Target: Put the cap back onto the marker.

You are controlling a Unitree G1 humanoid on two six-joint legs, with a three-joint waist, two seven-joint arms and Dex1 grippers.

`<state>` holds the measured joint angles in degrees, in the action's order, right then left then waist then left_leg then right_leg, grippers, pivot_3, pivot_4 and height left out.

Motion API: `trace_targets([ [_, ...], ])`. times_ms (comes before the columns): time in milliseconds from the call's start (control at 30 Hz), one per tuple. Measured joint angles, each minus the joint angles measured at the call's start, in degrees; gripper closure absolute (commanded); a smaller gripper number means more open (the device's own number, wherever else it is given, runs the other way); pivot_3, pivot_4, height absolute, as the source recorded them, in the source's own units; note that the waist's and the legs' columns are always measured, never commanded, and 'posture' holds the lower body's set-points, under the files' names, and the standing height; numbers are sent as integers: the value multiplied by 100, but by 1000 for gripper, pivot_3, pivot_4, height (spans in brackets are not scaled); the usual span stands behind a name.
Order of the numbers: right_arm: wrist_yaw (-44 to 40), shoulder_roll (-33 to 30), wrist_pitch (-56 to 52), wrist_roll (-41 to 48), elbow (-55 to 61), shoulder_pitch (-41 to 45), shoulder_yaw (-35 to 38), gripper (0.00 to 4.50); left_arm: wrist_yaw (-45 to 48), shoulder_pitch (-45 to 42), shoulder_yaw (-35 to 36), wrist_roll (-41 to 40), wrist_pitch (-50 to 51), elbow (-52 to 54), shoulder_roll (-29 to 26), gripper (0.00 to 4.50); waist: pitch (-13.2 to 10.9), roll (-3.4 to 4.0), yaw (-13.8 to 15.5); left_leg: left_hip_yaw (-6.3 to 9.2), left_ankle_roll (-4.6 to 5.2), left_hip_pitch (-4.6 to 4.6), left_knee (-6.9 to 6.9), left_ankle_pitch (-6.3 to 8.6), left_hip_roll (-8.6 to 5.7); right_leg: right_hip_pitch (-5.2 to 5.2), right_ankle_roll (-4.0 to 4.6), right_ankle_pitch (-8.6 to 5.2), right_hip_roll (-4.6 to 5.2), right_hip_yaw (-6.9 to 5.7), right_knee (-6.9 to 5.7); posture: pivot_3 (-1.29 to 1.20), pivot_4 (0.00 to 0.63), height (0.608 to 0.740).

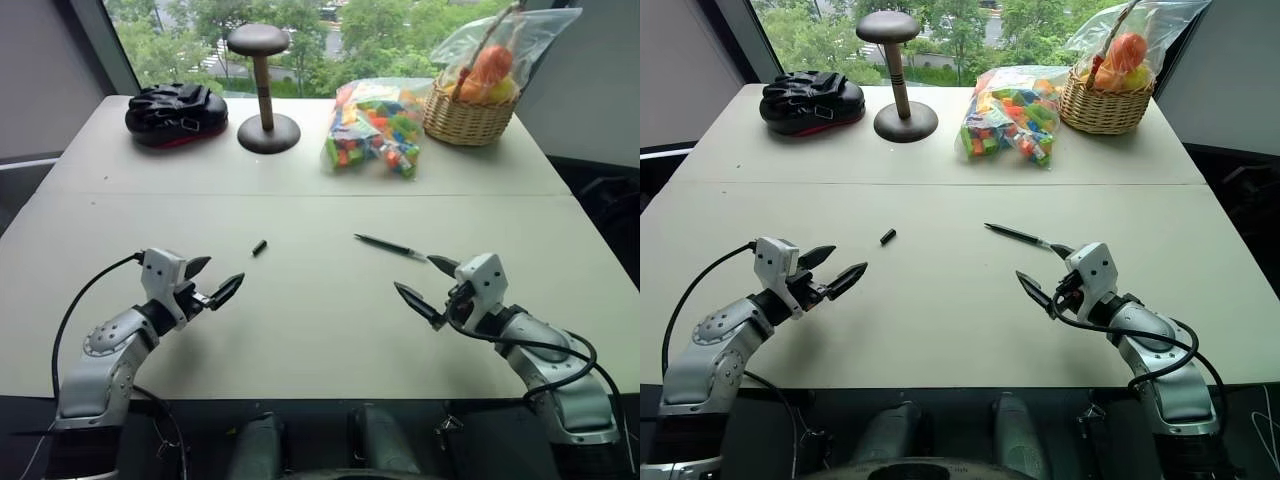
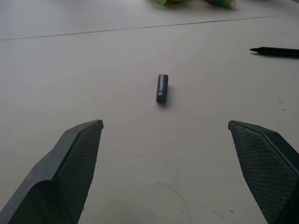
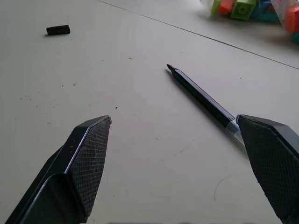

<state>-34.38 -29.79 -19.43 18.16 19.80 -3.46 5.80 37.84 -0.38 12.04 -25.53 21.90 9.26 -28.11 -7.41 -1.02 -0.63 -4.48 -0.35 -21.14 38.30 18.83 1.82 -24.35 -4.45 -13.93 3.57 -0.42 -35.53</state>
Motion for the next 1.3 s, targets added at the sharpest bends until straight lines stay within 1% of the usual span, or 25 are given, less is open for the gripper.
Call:
trace_targets([
  [67,1,0,2,-6,-23,20,-28,39,182,-63,-9,-2,-21,-64,-95,0,0,0,0,0,0,0,0,0,0,0,0,0,-1,0,0,0,150,740],
  [133,-4,0,6,-12,-63,60,-65,39,541,-236,-53,-14,-65,-154,-327,0,0,0,-1,0,0,0,1,0,-2,0,1,-1,-4,-1,0,0,150,740],
  [267,-74,-8,39,-59,-211,216,-120,39,1587,-866,-373,-58,-277,-245,-843,0,-1,2,9,-4,0,-1,5,0,-6,1,2,-1,-2,0,0,0,150,740],
  [367,-183,-74,111,-123,-345,306,-153,39,2035,-1105,-664,-16,-400,-358,-928,0,-1,2,-7,-6,1,-1,5,0,-9,2,0,0,-3,0,2,0,150,740],
  [467,-335,-185,140,-171,-612,465,-157,39,2284,-1208,-906,20,-419,-537,-927,0,-1,2,-18,-5,1,-1,5,0,-7,1,-1,1,-8,0,3,0,150,740],
  [567,-566,-302,223,-201,-1016,842,-170,39,2316,-1376,-940,97,-493,-724,-905,0,-2,2,-15,-4,1,1,6,0,-6,1,-1,1,-13,1,1,0,150,740],
  [700,-886,-284,615,-270,-2044,1740,-283,39,2212,-1412,-980,154,-624,-869,-657,0,-3,3,-21,-8,1,6,6,0,-6,3,-2,1,-14,5,-3,0,150,740],
  [900,-1557,-201,1285,-576,-3702,2699,-757,39,1986,-1168,-1087,246,-671,-812,-472,0,-5,6,-16,-9,1,4,6,0,-3,1,-4,3,-12,4,-5,0,150,740],
  [1033,-2026,-115,1706,-694,-4828,3411,-893,39,1809,-920,-1087,250,-691,-623,-390,0,-9,13,-23,-10,1,4,6,0,1,1,-5,3,-4,4,-6,0,150,740],
  [1167,-2321,6,2169,-896,-5973,4108,-973,39,1632,-728,-1085,252,-714,-425,-313,0,-9,14,-28,-10,0,6,6,-1,1,1,-4,3,-2,5,-11,0,150,740],
  [1300,-2647,87,2471,-1059,-6796,4490,-1008,39,1481,-573,-1090,256,-712,-319,-293,0,-10,15,-22,-9,-3,7,6,-3,3,1,-4,3,1,4,-16,0,150,740],
])
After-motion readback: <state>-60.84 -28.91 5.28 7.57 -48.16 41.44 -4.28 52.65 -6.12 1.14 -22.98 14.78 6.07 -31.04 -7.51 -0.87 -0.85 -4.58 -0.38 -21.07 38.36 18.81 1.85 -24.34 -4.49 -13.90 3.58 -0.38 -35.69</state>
